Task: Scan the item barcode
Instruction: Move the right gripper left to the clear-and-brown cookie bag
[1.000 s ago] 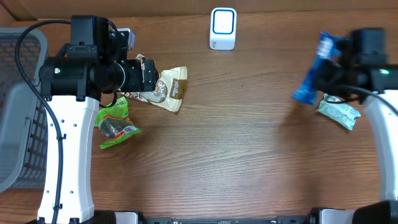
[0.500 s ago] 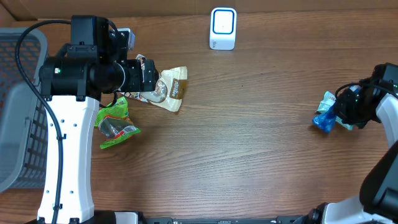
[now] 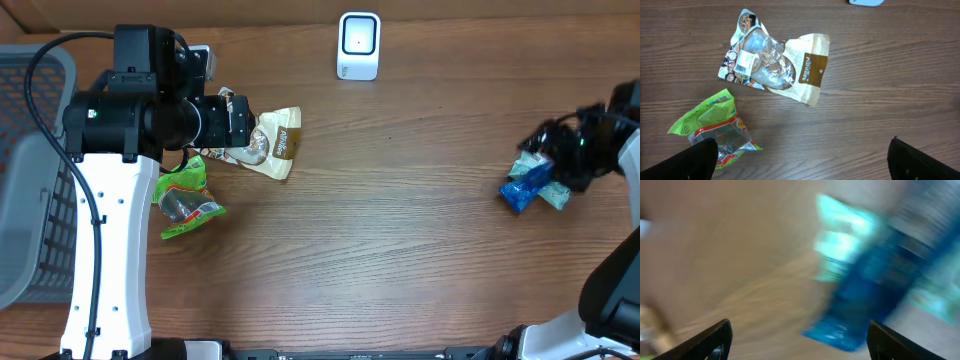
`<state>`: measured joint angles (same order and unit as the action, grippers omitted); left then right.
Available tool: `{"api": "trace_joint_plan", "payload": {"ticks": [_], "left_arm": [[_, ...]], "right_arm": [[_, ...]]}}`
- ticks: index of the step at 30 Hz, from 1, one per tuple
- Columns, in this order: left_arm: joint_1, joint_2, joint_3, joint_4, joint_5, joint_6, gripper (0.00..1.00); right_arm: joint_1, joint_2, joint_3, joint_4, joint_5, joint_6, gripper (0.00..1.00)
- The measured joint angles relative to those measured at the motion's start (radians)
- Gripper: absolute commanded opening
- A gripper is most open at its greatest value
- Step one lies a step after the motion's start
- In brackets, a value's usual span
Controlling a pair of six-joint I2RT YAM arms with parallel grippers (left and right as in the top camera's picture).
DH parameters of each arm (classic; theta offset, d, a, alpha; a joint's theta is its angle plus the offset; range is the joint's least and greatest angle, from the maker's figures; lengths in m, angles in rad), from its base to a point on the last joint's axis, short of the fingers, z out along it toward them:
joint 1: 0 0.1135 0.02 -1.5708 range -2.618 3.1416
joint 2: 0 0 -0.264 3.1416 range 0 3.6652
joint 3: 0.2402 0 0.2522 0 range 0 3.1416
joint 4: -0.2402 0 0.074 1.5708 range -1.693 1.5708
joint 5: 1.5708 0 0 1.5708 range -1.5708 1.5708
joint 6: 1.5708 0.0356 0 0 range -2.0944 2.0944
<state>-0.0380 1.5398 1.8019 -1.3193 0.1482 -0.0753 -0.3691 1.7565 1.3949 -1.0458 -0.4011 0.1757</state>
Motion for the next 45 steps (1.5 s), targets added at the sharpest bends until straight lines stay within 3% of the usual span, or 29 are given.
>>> {"api": "trace_joint_plan", "payload": {"ticks": [3,9,17,25,33,37,42,45], "left_arm": [[0.0,0.0,0.0,0.0,0.0,0.0,1.0],[0.0,0.0,0.0,0.0,0.0,0.0,1.0],[0.0,0.0,0.0,0.0,0.0,0.0,1.0],[0.0,0.0,0.0,0.0,0.0,0.0,1.0],[0.0,0.0,0.0,0.0,0.0,0.0,1.0],[0.0,0.0,0.0,-0.001,0.0,0.0,1.0],[0.0,0.0,0.0,0.0,0.0,0.0,1.0],[0.0,0.0,0.0,0.0,0.0,0.0,1.0]], "right_arm": [[0.058,0.0,0.056,0.075,-0.123,-0.007,0.79],[0.31,0.023,0.064,0.409,-0.246,0.081,0.8],[0.685,0.185,0.066,0.793,-0.179,0.311,0.83],[0.88,0.391,0.066,1.047,-0.075,0.486,0.77],[0.98,0.521,0.066,1.182,0.002,0.594,0.6],[1.01,0.563,0.069,1.202,0.035,0.639,0.41],[1.025,0.575,0.071,1.213,0.055,0.663,0.04],[1.027,0.575,0.076,1.214,0.054,0.671,0.04]]}}
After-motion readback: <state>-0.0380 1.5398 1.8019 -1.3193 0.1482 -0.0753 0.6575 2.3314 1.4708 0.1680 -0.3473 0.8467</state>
